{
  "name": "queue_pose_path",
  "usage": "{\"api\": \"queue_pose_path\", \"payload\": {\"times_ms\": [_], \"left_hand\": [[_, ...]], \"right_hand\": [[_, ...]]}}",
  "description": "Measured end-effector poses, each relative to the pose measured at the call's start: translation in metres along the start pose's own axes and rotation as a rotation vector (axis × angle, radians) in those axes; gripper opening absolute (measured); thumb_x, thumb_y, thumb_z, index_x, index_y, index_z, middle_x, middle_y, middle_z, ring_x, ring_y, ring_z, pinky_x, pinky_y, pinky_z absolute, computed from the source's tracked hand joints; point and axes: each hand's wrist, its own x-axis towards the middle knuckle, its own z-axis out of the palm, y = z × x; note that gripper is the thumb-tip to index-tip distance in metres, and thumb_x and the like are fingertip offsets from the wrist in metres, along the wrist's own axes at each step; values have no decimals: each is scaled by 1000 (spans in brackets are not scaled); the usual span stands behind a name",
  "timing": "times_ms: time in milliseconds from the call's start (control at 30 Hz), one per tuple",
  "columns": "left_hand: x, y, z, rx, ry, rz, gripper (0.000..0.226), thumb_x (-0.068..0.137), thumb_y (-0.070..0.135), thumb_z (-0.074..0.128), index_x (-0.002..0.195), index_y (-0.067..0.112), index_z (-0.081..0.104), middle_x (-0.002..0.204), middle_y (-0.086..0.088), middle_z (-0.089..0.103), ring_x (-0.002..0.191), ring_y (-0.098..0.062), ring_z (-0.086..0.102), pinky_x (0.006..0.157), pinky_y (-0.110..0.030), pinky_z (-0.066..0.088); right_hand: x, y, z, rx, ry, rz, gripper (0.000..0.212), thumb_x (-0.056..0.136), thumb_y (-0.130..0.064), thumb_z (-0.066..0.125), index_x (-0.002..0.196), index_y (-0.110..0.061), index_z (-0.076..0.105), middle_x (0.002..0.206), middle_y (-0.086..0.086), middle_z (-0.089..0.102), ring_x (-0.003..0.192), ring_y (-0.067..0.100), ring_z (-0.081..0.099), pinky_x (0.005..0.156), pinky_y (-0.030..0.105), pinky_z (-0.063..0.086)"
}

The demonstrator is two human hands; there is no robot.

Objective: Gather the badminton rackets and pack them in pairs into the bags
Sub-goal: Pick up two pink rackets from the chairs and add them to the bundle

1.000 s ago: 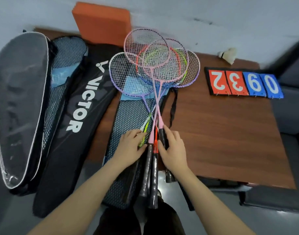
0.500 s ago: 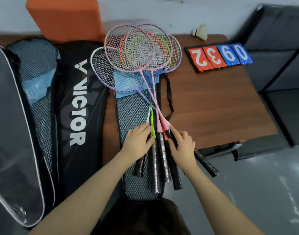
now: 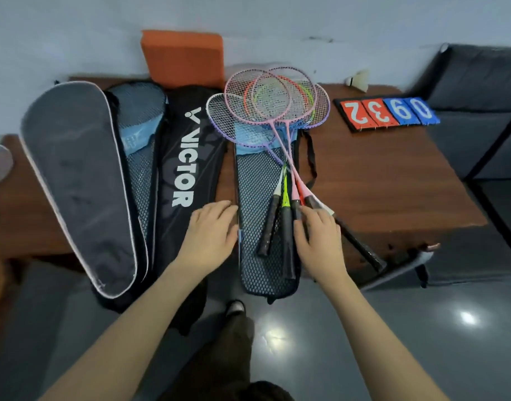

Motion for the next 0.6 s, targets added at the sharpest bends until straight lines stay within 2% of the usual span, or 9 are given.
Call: {"api": "queue_pose_path", "payload": {"times_ms": [100,233,333,400,467,600], "left_hand": [[-56,-11,-18,66,31,-64,35,86,19,56,119,7,59,121,-11,58,114,-29,52,95,-45,37],[-137,-31,-43,103,44,-113,39,83,28,43,110,9,64,109,-7,63,104,-20,49,87,-35,35],[-195,-56,-58,139,49,-251,30,84,19,58,111,8,64,110,-8,62,105,-28,53,85,-43,41],[-236,-74,-61,135,2,-376,32,83,14,63,114,6,62,114,-11,61,109,-34,52,88,-48,39],[-276,-92,-58,97,-78,-484,34,87,16,59,120,7,59,121,-13,57,115,-35,47,93,-48,35],[-345,-135,-42,48,-254,-671,37,94,25,46,129,13,50,131,-7,49,123,-28,39,101,-41,30]], "right_hand": [[-36,-21,14,47,-76,-92,30,94,-23,49,121,-11,56,110,7,60,102,28,54,83,43,45],[-97,-53,31,198,-140,-153,33,91,-30,45,112,-10,61,92,4,62,85,24,59,73,44,49],[-134,-84,41,294,-234,-195,39,91,-39,39,110,-15,63,85,-2,61,81,18,58,74,42,47],[-158,-100,53,306,-317,-240,37,91,-39,41,110,-17,64,86,-4,61,81,16,58,75,41,48],[-181,-114,69,290,-401,-262,35,91,-38,43,109,-17,64,87,-4,62,82,16,58,76,40,48],[-216,-141,118,151,-649,-210,29,93,-29,49,115,-15,61,98,2,62,92,20,59,81,38,47]]}}
